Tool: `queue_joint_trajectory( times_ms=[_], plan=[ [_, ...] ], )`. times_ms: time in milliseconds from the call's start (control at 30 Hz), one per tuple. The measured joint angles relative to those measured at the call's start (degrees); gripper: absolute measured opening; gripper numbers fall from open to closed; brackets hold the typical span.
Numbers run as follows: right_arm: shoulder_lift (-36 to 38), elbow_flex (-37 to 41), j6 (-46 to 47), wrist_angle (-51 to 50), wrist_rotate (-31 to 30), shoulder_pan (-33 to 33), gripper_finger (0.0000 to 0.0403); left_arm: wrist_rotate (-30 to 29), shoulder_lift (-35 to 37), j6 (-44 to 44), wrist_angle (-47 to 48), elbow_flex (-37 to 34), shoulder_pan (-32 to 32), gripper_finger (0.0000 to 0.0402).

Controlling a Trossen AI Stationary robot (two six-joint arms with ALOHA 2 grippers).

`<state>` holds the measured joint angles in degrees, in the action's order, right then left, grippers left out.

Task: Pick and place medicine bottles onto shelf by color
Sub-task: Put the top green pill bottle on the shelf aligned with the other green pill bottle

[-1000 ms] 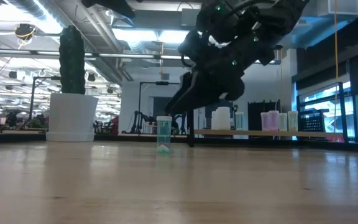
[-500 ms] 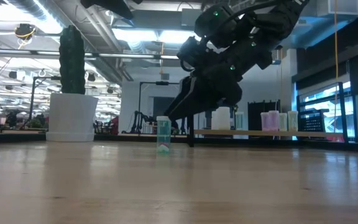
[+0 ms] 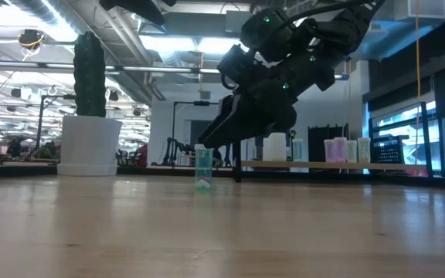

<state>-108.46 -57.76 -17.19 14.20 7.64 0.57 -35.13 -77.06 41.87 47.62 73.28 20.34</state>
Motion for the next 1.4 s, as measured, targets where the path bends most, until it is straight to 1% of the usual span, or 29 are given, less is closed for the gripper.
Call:
queue_joint_trajectory(
  times_ms=[333,1000,1100,1400],
  plan=[
    [-2.4,0.0,0.1,1.4,0.1,0.3,0.0233,0.0,0.0,0.0,0.2,0.0,0.0,0.0228],
    [-2.5,0.0,0.4,3.4,0.1,0.3,0.0232,0.0,0.0,0.0,0.9,0.0,0.0,0.0228],
    [-2.5,0.0,0.4,3.4,0.1,0.3,0.0221,0.0,0.0,0.0,0.9,0.0,0.0,0.0228],
    [-2.5,0.0,0.5,3.4,0.1,0.3,0.0156,0.0,0.0,0.0,1.0,0.0,0.0,0.0228]
  ],
)
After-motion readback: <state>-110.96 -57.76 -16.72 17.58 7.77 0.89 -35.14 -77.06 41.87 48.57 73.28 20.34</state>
